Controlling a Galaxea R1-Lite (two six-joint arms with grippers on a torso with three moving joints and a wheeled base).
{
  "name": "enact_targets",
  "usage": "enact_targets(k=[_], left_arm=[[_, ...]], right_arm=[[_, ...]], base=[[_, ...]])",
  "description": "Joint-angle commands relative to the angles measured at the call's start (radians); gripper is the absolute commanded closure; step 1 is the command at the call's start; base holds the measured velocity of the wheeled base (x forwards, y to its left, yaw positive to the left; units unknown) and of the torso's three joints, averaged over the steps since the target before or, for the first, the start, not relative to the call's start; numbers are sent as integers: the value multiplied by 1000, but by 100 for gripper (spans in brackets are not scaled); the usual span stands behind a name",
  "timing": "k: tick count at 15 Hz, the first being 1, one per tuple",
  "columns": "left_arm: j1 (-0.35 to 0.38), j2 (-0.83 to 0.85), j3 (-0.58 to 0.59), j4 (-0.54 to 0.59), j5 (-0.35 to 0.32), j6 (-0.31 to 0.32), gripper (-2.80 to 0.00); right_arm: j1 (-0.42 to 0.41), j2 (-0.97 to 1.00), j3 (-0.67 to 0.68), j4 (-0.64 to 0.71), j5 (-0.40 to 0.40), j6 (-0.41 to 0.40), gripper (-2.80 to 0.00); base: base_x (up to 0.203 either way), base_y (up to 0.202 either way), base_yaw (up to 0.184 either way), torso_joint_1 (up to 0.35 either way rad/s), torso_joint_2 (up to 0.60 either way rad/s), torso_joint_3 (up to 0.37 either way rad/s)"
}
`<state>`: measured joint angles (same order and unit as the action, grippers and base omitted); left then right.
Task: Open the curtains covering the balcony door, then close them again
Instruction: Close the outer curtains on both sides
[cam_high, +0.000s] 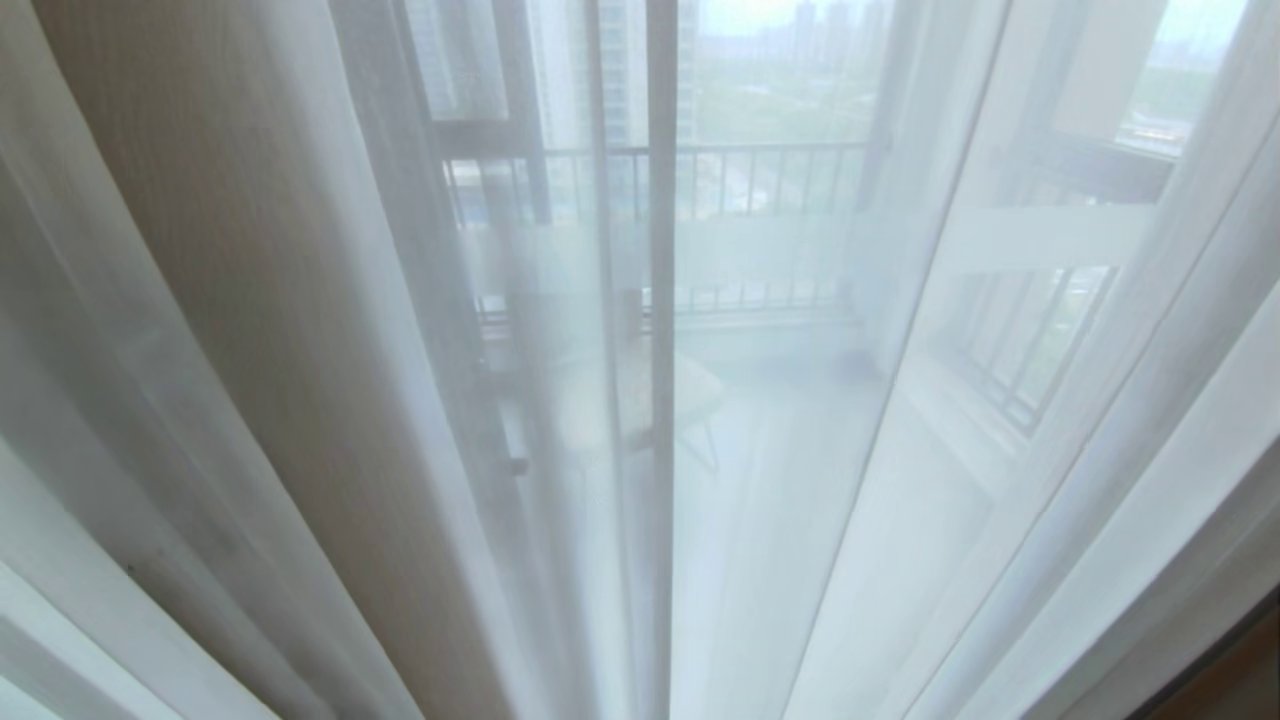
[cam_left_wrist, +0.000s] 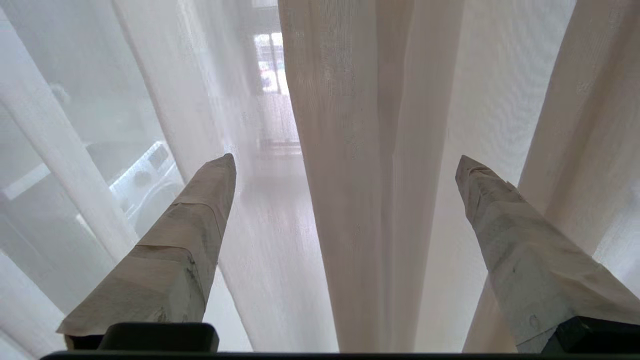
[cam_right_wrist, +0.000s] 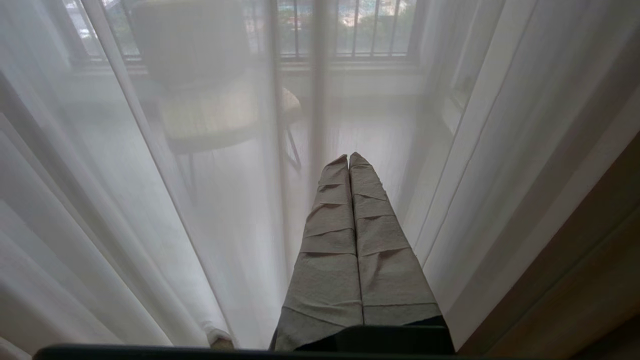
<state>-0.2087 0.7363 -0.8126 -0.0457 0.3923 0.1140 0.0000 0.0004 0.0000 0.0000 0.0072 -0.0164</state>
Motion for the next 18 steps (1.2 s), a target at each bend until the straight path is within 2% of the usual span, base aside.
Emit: enact_targets(k=[1,7,9,13,18], left_arm=[[0,-82,1,16,2,2,-280],[0,-207,0,121,4,3,-280],[0,-224,1,124,2,4,0],[0,-245,10,123,-10,6,0],[-2,-306,76,122,-10,5,0]], right_arm=[[0,0,0,0,0,0,0],[0,0,0,0,0,0,0],[0,0,0,0,0,0,0],[0,0,0,0,0,0,0],[0,0,0,0,0,0,0]], base=[[0,0,0,0,0,0],[0,0,0,0,0,0],[0,0,0,0,0,0],[0,0,0,0,0,0],[0,0,0,0,0,0]])
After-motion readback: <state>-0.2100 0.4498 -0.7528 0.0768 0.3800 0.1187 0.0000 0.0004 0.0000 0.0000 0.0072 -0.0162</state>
